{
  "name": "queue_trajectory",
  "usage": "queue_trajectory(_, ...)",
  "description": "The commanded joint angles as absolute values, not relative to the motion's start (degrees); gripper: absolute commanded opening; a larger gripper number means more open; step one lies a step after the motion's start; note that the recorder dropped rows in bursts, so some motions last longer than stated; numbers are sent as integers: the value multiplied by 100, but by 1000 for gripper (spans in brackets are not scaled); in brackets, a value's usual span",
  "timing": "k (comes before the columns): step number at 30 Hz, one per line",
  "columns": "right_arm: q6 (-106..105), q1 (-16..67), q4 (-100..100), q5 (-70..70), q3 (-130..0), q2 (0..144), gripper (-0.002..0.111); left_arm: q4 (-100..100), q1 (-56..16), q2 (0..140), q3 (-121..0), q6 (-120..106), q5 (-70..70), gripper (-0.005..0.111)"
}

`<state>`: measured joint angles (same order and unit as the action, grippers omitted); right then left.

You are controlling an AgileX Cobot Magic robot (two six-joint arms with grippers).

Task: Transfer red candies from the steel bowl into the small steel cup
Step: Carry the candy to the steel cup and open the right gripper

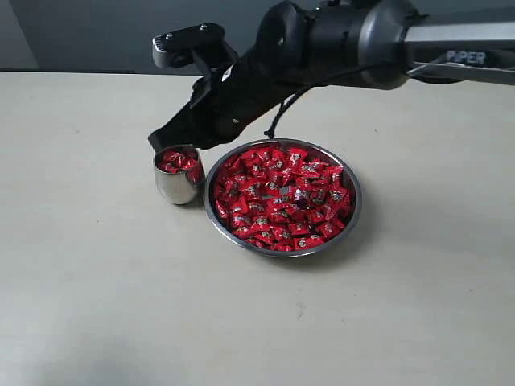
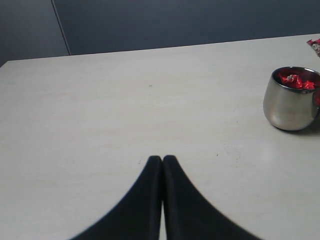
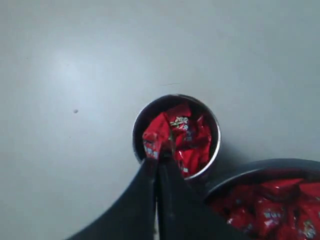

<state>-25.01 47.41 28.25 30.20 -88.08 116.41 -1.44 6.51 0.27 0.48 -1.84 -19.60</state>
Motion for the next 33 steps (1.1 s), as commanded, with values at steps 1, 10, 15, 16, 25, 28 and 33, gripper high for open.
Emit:
queue_trajectory(1,-2591,4741,2979,3269,-9290,12073,-1,-155,620,0,0,-168,-1932,0)
queue_trajectory(10,-2591,4741,2980,3272,-9686,12647,-1,-155,620,0,0,-168,-1932,0)
queue_trajectory(15,-2591,4741,2780,3273,-9686,12721,-1,-155,620,0,0,-168,-1932,0)
queue_trajectory(16,-2591,4741,2742,3273,-9686,12721,-1,-155,620,0,0,-168,-1932,0)
queue_trajectory(25,-2591,4741,2709,3273,-9686,12710,-1,-155,620,0,0,-168,-1932,0)
queue_trajectory(28,-2591,4741,2700,3261,-9686,12697,-1,-155,620,0,0,-168,-1932,0)
queue_trajectory(33,-2591,4741,2574,3249,-9686,12697,3,-155,620,0,0,-168,-1932,0)
